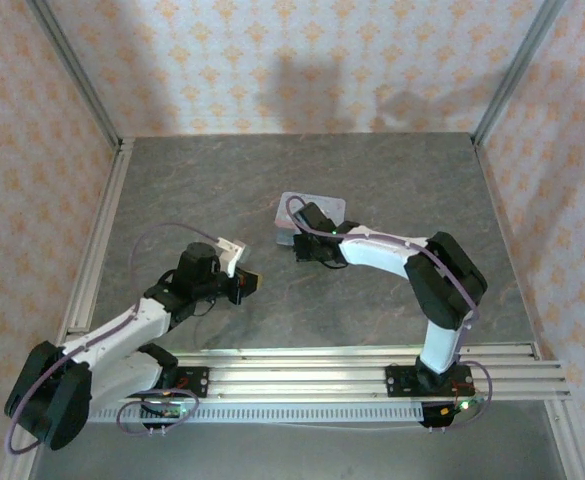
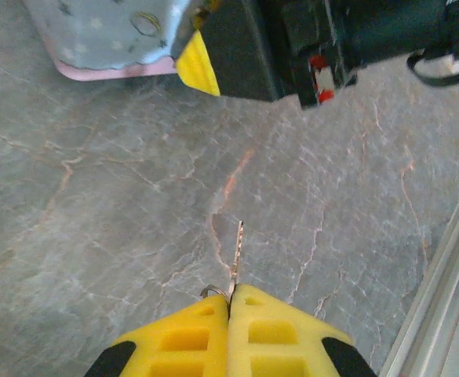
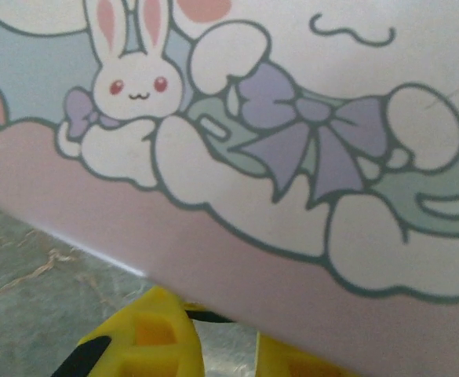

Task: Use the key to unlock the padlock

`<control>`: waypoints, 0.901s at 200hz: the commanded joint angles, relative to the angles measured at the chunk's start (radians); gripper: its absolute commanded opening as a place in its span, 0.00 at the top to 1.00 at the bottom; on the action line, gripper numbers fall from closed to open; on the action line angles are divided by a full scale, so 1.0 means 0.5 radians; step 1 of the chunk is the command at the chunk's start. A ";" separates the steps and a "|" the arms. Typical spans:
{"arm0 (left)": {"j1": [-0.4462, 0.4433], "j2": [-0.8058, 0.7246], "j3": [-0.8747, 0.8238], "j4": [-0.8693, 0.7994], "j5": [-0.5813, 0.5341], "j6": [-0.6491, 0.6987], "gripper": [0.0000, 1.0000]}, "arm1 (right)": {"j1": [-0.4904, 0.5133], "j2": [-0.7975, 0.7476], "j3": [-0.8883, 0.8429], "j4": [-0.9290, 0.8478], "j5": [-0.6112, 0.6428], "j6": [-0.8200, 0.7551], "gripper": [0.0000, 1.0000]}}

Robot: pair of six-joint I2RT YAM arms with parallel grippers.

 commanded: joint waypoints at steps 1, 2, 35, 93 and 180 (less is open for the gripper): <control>-0.011 0.149 0.029 0.206 -0.015 -0.009 1.00 | -0.071 -0.099 0.088 -0.116 -0.236 0.116 1.00; -0.011 0.156 0.025 0.223 -0.013 -0.018 1.00 | -0.075 -0.103 0.089 -0.118 -0.243 0.120 1.00; -0.038 0.318 -0.091 0.799 0.039 -0.203 1.00 | -0.137 -0.153 0.112 -0.176 -0.422 0.188 1.00; -0.045 0.529 -0.077 1.208 0.122 -0.229 1.00 | -0.201 -0.182 0.134 -0.174 -0.677 0.319 1.00; -0.039 1.107 -0.029 2.016 0.294 -0.414 1.00 | -0.306 -0.262 0.115 -0.165 -0.914 0.458 1.00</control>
